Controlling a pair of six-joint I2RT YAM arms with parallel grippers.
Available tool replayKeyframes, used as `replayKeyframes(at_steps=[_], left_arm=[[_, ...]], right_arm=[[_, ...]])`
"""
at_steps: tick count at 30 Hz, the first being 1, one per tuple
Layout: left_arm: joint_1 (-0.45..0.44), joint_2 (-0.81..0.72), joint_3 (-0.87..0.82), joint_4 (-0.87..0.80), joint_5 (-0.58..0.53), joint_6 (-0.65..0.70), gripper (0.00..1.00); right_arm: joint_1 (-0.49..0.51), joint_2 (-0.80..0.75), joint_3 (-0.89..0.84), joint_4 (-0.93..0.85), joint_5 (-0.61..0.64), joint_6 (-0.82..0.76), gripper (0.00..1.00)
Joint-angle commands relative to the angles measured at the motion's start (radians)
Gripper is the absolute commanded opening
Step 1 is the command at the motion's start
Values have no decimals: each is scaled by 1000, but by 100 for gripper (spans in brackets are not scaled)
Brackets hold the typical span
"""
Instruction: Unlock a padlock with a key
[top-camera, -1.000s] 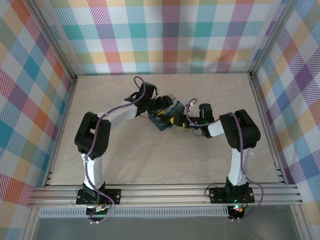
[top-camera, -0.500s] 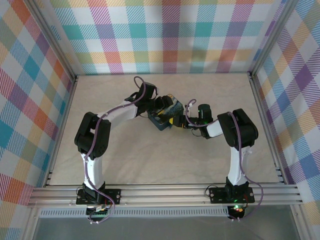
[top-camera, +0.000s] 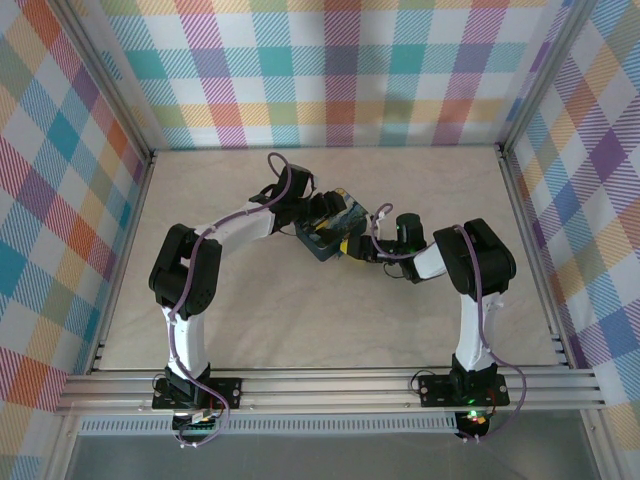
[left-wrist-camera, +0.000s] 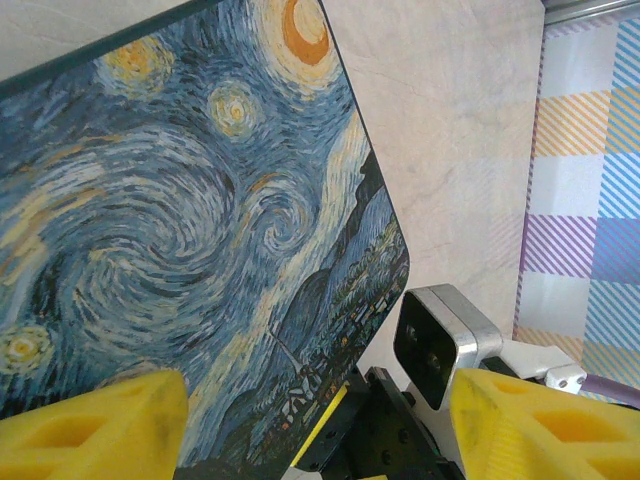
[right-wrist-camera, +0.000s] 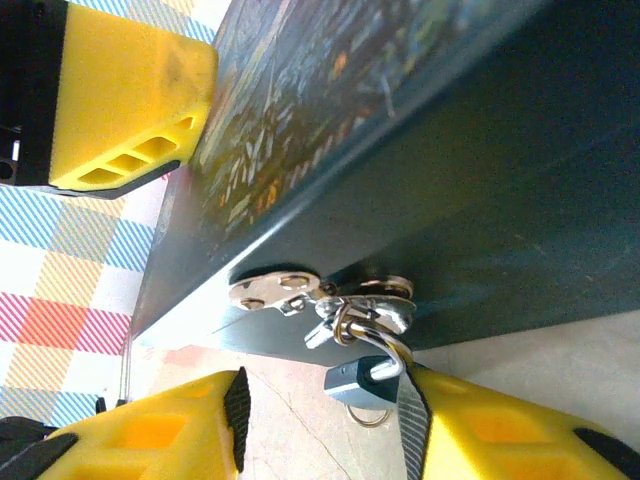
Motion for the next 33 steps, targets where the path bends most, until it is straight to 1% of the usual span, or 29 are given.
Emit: replayKeyframes(at_steps=[1, 7, 11, 16, 23, 27, 33], left_arm=[[-8, 7, -26, -24, -1, 4, 70], [-8, 5, -27, -24, -1, 3, 70], [-8, 6, -30, -22, -2, 4, 70], [-8, 5, -30, -24, -1, 3, 70], [-8, 9, -30, -22, -1, 3, 70], [-8, 6, -31, -24, -1, 3, 70], [-8, 4, -31, -24, -1, 4, 70]], right_arm=[[6, -15, -9, 43, 1, -4, 43], [7, -15, 1, 43, 7, -2, 40], [7, -14, 10, 29, 18, -5, 40], [-1, -30, 3, -26, 72, -32, 47], [-9, -29, 28, -61, 78, -47, 54], [-10, -39, 47, -119, 106, -79, 59], [-12, -38, 58, -143, 116, -82, 62]])
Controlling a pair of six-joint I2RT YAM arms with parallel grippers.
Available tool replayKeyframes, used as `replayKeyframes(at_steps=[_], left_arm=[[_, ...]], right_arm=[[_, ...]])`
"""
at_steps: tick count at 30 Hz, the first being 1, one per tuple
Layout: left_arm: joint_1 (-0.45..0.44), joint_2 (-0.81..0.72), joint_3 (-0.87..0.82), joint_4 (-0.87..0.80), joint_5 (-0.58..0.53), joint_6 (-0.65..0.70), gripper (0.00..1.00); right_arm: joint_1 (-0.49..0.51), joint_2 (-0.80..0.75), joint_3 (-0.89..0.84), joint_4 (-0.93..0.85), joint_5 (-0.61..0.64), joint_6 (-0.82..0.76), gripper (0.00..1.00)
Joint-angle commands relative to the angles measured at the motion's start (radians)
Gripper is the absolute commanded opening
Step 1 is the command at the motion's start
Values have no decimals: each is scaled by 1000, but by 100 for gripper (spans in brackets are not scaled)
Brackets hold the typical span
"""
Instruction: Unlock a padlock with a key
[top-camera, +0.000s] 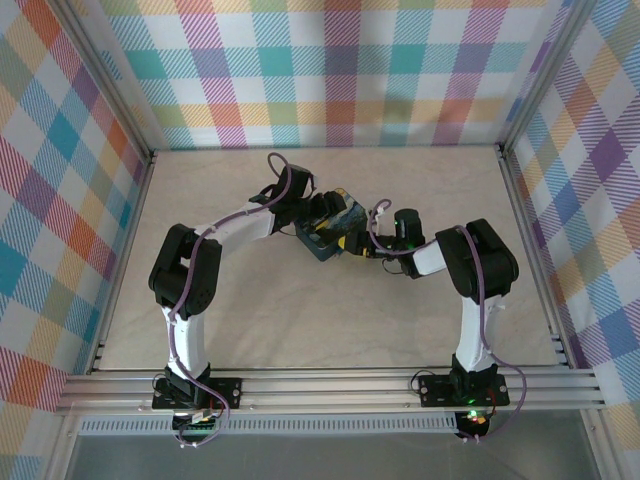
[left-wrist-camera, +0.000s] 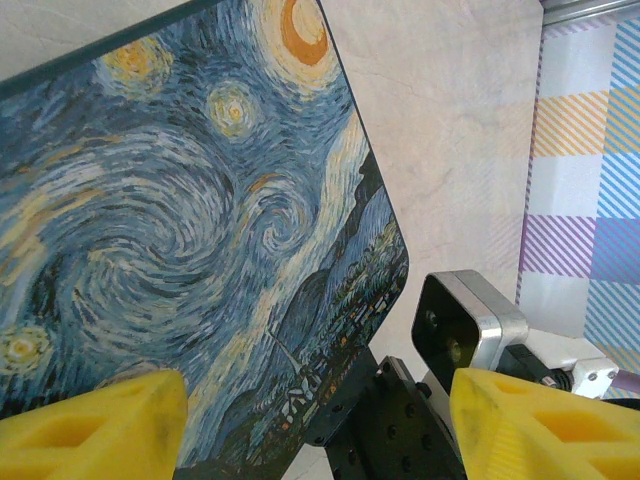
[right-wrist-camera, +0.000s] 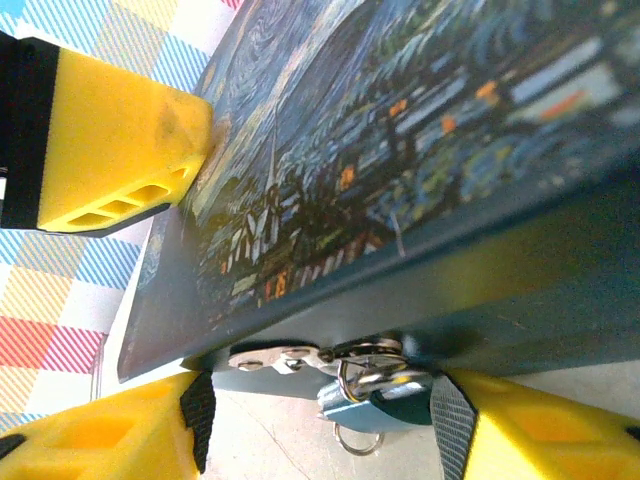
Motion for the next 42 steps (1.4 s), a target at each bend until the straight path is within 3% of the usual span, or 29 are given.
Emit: replayKeyframes(at_steps=[1, 6, 17, 28, 42], left_arm=[[-8, 6, -26, -29, -2, 4, 70], [-8, 8, -27, -29, 0, 1, 70], [-8, 5, -28, -28, -1, 2, 70], [-8, 8, -28, -27, 0, 0, 70], [-8, 5, -29, -26, -1, 0, 70]], right_arm=[[-10, -11, 20, -48, 42, -30, 62], [-10, -6, 25, -46, 46, -24, 64], [-11, 53, 10, 180, -46, 87, 53], [-9, 55, -8, 205, -57, 90, 47], [-9, 43, -26, 206, -48, 87, 29]])
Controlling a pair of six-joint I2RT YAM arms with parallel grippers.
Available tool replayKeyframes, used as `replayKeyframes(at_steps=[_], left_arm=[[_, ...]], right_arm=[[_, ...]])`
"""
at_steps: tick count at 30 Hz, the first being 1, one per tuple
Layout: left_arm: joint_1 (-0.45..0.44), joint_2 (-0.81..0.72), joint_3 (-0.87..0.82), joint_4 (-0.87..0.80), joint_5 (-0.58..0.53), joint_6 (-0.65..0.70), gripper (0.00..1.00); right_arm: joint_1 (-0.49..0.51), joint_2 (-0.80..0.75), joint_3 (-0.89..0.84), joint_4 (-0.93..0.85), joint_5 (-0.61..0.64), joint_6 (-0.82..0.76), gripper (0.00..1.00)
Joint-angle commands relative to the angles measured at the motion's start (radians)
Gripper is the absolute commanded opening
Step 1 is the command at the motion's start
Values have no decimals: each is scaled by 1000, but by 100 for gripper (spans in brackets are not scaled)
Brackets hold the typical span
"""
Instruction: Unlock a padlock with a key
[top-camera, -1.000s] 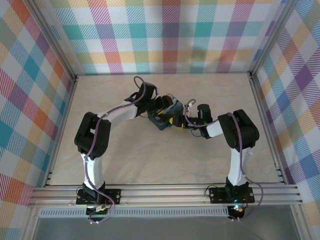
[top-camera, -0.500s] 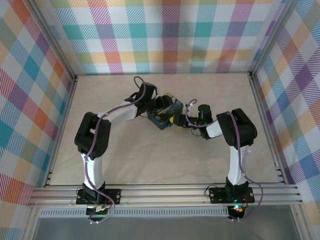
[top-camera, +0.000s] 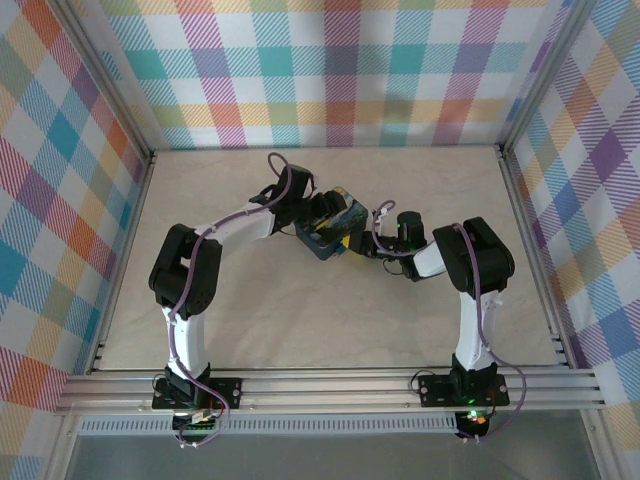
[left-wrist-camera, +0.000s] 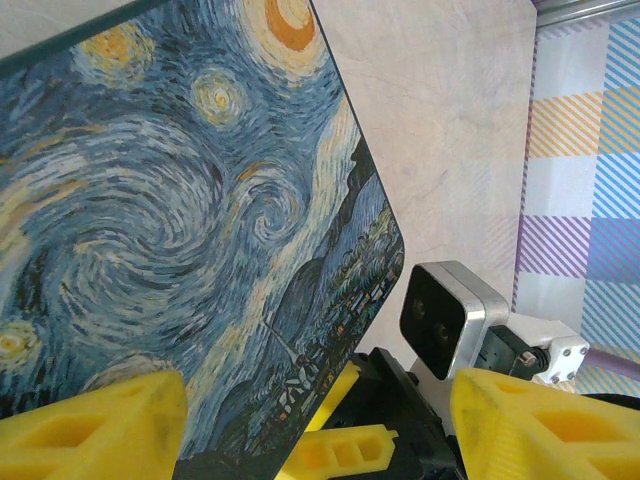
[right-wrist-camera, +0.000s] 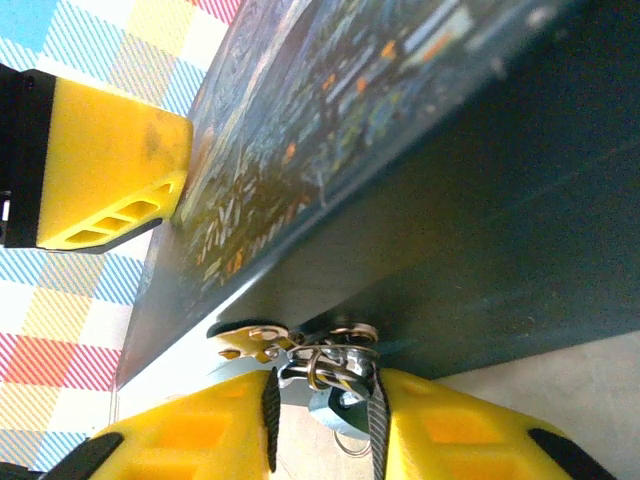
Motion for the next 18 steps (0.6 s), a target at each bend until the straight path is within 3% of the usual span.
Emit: replayKeyframes(at_steps=[1, 18], left_arm=[[-8, 6, -25, -41, 0, -1, 70], [-9, 5, -37, -31, 1, -4, 70]], right_arm=[[-2, -6, -7, 70, -29, -11, 28], [-1, -4, 4, 53, 10, 1, 14]])
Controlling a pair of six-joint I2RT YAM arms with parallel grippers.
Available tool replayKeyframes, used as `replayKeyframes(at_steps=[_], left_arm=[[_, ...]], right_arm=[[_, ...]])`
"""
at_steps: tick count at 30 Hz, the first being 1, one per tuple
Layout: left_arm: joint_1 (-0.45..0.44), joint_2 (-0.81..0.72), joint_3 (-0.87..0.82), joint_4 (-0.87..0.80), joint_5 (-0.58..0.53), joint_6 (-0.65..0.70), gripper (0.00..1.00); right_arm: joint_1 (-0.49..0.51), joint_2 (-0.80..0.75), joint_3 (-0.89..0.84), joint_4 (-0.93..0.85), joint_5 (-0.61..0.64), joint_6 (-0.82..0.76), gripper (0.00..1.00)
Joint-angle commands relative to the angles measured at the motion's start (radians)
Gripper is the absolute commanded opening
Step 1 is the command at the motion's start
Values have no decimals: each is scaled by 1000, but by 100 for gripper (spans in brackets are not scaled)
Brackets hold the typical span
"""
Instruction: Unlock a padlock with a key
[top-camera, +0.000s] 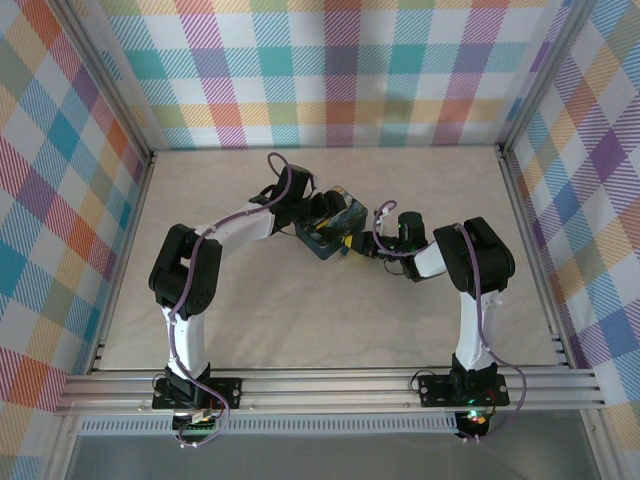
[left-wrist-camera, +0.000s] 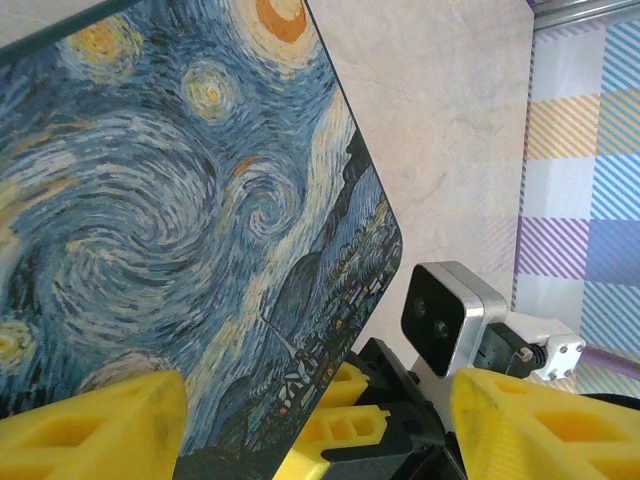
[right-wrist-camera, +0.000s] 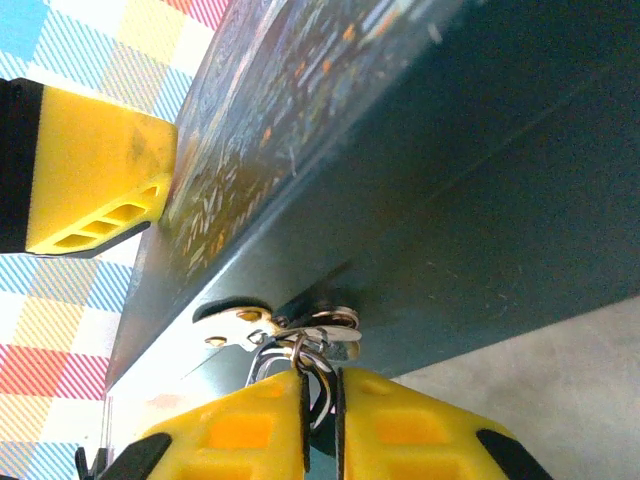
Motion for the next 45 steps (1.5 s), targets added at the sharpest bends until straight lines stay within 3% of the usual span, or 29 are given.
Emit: replayKeyframes(at_steps=[1, 15, 45], left_arm=[[-9, 4, -34, -39, 3, -5, 70], [-10, -3, -48, -39, -3, -4, 70], [-22, -14, -87, -28, -10, -7, 71]], right_arm=[[6, -3, 7, 54, -6, 2, 14], [9, -17, -3, 63, 62, 49, 3], [9, -64, -33, 75, 261, 233, 1]])
